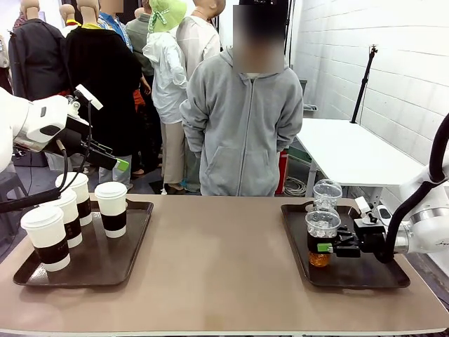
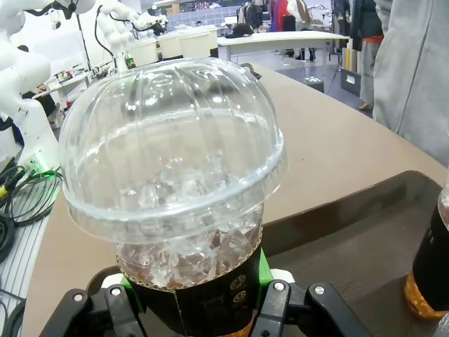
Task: Distribute the coffee onto the tray.
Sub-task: Pick up another iced Americano from the middle of the table and place it on the right Handle tray.
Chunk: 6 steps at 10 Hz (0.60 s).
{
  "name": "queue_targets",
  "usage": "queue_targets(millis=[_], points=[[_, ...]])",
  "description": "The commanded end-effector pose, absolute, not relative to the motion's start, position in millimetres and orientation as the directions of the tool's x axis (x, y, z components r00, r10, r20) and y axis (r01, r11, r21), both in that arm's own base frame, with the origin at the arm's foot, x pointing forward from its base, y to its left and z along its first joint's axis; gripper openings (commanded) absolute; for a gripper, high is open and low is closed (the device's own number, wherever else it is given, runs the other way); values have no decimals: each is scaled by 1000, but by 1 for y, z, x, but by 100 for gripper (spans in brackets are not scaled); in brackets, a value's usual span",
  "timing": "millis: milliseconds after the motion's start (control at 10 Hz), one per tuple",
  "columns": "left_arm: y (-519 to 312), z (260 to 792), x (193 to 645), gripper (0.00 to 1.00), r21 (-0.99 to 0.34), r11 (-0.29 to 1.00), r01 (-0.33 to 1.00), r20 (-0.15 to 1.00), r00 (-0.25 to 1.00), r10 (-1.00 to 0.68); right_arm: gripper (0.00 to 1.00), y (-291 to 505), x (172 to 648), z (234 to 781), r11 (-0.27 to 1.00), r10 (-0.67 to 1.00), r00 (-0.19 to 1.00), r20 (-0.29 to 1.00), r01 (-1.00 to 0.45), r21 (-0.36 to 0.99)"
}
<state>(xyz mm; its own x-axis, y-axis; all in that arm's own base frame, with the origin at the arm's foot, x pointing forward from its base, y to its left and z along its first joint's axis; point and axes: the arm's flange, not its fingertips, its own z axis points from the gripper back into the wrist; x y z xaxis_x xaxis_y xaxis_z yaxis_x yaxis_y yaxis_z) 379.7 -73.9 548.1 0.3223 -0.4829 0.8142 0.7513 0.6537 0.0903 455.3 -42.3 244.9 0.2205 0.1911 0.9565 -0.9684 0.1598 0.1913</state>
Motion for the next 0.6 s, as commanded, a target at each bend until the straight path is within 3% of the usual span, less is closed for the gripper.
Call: queue_targets(millis=[0,100,200,300,500], points=[[-73,546,381,100,83,652,754,816,325,-479,65,-36,450,245,168,183,215,959,-968,185],[-73,546,381,100,83,652,754,816,325,-479,71,-35,450,245,164,190,224,956,-967,194],[-73,546,381,100,83,652,754,816,325,-479,90,-36,450,245,163,196,233,952,-965,203],[-73,546,381,100,83,652,754,816,325,-479,100,-37,449,246,164,200,246,948,-963,215],[-73,546,381,100,83,652,754,816,325,-479,100,-43,448,247,168,215,265,940,-958,231]])
